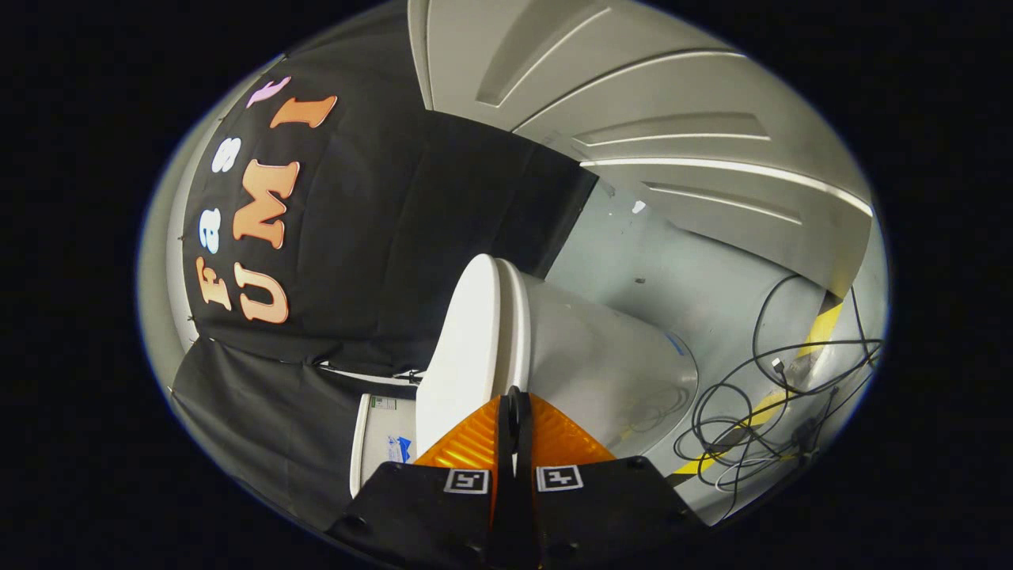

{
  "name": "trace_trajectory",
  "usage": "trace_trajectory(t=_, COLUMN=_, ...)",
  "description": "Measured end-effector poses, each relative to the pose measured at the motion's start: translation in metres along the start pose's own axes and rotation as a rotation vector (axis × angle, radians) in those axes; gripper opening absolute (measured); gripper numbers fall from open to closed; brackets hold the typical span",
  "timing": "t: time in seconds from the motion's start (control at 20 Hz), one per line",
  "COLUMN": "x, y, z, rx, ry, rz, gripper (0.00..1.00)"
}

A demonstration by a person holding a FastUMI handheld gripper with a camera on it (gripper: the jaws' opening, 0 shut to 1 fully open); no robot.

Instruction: Open the toilet lid.

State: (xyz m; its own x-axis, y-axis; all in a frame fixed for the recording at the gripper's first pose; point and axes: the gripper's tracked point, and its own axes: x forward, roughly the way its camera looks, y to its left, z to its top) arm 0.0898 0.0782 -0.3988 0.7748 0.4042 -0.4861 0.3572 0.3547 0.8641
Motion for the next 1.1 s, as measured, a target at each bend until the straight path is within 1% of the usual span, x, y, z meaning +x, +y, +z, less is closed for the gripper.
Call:
trace_trajectory(t=0.1, x=0.001, y=0.003, z=0.000, rx=-0.029, ry=-0.006, rz=-0.015, gripper=0.08)
trace_trajectory(t=0.25, x=-0.003, y=0.010, z=0.002, rx=-0.109, ry=-0.023, rz=-0.035, gripper=0.08)
trace_trajectory(t=0.4, x=-0.010, y=0.029, z=0.005, rx=-0.165, ry=-0.057, rz=-0.012, gripper=0.08)
trace_trajectory(t=0.55, x=-0.007, y=0.043, z=0.013, rx=-0.228, ry=-0.115, rz=-0.020, gripper=0.08)
trace_trajectory(t=0.7, x=-0.010, y=0.064, z=0.020, rx=-0.262, ry=-0.174, rz=-0.008, gripper=0.08)
trace_trajectory(t=0.8, x=-0.008, y=0.073, z=0.025, rx=-0.278, ry=-0.205, rz=-0.027, gripper=0.08)
trace_trajectory(t=1.1, x=-0.013, y=0.107, z=0.027, rx=-0.389, ry=-0.256, rz=-0.084, gripper=0.08)
